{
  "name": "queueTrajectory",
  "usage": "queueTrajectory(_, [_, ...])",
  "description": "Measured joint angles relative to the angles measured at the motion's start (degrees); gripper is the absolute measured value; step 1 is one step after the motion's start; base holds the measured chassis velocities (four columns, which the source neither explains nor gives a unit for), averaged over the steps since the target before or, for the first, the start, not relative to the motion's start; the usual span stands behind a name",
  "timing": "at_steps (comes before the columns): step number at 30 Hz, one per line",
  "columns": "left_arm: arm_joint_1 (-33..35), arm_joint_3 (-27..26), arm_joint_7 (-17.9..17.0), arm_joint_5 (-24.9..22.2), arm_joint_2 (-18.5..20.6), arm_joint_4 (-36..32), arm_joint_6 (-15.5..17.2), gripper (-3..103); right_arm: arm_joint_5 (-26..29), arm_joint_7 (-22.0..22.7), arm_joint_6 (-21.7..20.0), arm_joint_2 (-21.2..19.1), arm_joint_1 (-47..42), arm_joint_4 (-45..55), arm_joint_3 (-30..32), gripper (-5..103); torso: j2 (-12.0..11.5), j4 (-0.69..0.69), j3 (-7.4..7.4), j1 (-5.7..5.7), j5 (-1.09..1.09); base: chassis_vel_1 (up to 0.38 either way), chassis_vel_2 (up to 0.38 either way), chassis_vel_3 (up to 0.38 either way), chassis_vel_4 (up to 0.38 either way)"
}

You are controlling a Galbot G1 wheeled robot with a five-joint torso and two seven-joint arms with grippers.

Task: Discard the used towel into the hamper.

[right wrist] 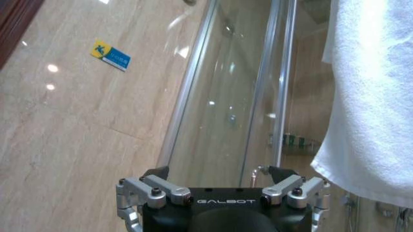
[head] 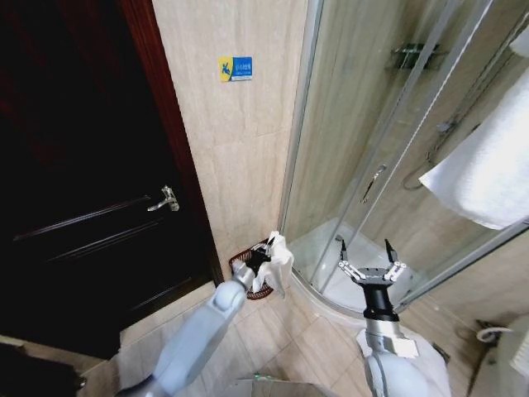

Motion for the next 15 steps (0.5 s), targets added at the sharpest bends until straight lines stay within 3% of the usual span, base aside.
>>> queueTrajectory(6, [-6.9, 0.2, -1.5, 0.8, -2.4, 9.5, -2.8, 1, 0.4, -0.2, -0.9, 0.0, 0.0, 0.2, -0.6, 100, 0.0, -0.01, 0.0, 0.0, 0.0, 0.0, 0.0, 0.0, 0.0])
queueTrajectory(15, [-12.3, -1.4, -1.8, 0.9, -2.1, 16.5, -4.1, 1, 0.8, -0.9, -3.7, 0.0, 3.5, -2.6, -1.4, 100, 0.0, 0.02, 0.0, 0.0, -0.01, 0.0, 0.0, 0.0, 0.0])
